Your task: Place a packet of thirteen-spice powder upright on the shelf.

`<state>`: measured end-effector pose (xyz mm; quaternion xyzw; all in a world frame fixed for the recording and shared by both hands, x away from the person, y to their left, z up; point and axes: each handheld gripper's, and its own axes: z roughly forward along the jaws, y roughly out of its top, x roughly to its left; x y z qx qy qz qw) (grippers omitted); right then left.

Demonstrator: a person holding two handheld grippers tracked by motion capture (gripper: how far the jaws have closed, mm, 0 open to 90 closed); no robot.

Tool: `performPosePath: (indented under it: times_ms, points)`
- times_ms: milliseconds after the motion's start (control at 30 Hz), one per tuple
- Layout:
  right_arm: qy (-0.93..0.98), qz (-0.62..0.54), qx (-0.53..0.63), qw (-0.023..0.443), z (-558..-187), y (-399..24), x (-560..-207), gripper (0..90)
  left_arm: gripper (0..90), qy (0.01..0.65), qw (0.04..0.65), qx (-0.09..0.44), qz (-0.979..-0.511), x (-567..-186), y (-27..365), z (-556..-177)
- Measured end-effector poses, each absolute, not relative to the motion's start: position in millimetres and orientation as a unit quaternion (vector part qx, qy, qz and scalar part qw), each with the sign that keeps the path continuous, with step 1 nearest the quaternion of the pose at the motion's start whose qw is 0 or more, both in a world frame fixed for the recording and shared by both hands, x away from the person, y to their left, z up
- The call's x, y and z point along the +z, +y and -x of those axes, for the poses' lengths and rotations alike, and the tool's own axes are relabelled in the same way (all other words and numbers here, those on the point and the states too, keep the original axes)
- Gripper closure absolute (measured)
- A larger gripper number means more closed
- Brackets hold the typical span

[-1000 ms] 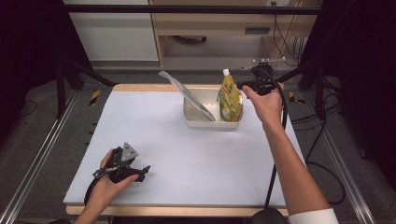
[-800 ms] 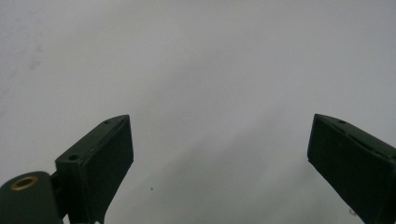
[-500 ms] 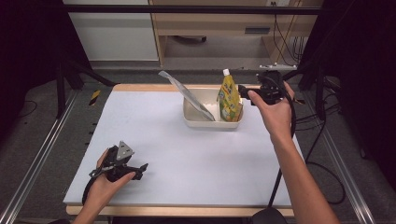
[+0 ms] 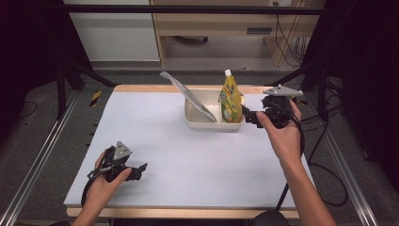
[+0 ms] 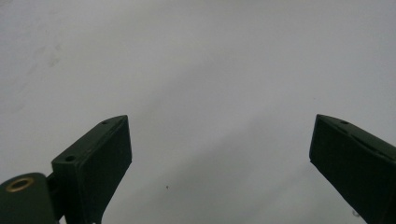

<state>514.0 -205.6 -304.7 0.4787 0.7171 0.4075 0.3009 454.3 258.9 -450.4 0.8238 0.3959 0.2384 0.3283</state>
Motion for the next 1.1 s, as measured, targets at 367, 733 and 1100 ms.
performPosePath:
  times_ms: [367, 733, 1100]
  points:
    - [0.729, -0.47, 0.403, 0.292, -487.3, -206.1, -324.7, 9.8, 5.2, 0.395, 0.333, 0.238, -0.822, -449.8, 260.0, -453.9]
    - [0.743, -0.473, 0.389, 0.271, -474.7, -203.3, -366.3, 13.5, 5.2, 0.394, 0.333, 0.238, -0.823, -449.9, 260.5, -453.9]
    - [0.748, -0.493, 0.367, 0.251, -470.4, -213.8, -413.0, 13.9, 5.2, 0.398, 0.33, 0.24, -0.822, -451.2, 261.0, -454.5]
